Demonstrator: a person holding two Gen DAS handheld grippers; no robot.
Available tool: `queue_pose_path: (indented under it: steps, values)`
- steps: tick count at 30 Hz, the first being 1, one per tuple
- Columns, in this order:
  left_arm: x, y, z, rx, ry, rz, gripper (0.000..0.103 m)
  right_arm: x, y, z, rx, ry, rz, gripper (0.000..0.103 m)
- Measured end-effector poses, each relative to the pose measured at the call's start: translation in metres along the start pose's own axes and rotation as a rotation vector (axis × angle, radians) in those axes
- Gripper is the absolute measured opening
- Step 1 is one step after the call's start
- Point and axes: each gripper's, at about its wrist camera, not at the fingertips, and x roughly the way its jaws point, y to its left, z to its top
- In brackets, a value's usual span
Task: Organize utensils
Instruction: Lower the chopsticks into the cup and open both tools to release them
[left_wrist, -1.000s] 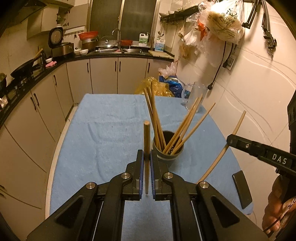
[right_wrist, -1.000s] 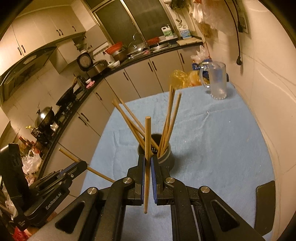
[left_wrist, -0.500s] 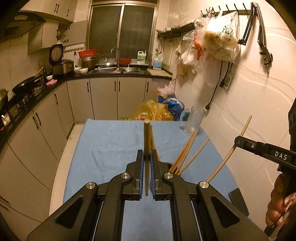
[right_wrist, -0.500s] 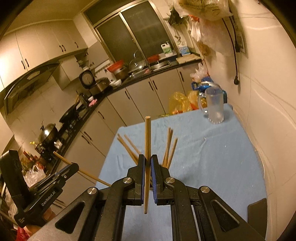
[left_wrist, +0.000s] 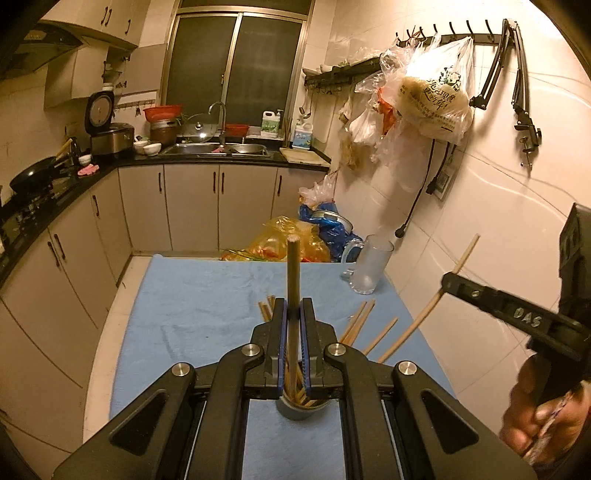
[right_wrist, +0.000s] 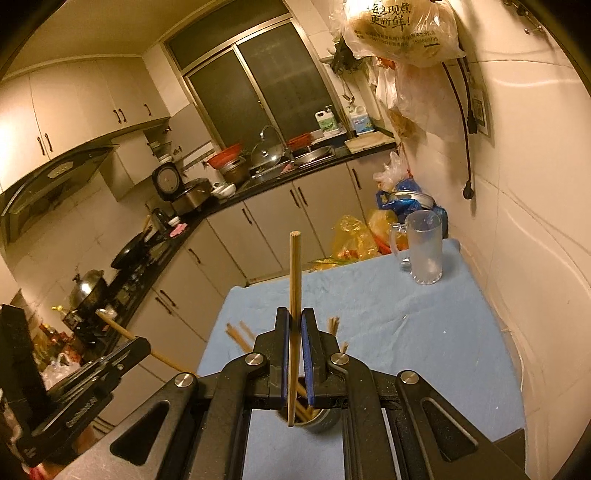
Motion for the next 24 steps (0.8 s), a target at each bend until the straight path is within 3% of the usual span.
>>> queue_pose_path:
  steps: [12,24]
  values:
    - [0.055,0.003,-0.022,-0.05,0.086,-0.031,0.006,0.057,-0.01,-0.019,-0.023,0.054,-0.066,0.007]
    - [0.077,0.012,-0.054,-0.021,0.14,0.003,0.006,0.086,-0.014,-0.043,-0.048,0.128,-0.081,0.007]
